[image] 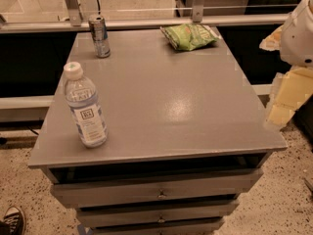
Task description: Pick redbull can
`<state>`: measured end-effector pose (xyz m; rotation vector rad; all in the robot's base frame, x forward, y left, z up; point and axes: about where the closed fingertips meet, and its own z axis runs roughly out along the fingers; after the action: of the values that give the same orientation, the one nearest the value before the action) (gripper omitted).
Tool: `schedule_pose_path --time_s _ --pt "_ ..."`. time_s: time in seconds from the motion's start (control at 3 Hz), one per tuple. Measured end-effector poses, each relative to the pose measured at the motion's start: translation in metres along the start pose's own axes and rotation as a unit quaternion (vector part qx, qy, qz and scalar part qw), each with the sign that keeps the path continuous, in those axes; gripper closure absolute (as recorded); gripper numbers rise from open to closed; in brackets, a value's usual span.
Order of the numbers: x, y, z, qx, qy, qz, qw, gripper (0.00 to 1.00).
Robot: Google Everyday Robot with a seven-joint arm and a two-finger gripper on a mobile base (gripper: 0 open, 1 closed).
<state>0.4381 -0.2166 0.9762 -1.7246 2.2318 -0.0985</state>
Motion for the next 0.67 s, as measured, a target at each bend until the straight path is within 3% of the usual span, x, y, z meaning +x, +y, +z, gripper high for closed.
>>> schedule_pose_path --time_s 0.33,0.67 --pt "0.000 0.000 0.000 0.000 0.000 0.000 1.0000 0.00" --pt "-0.021 -0.013 0.021 -0.002 -0.028 0.000 0.9996 0.00"
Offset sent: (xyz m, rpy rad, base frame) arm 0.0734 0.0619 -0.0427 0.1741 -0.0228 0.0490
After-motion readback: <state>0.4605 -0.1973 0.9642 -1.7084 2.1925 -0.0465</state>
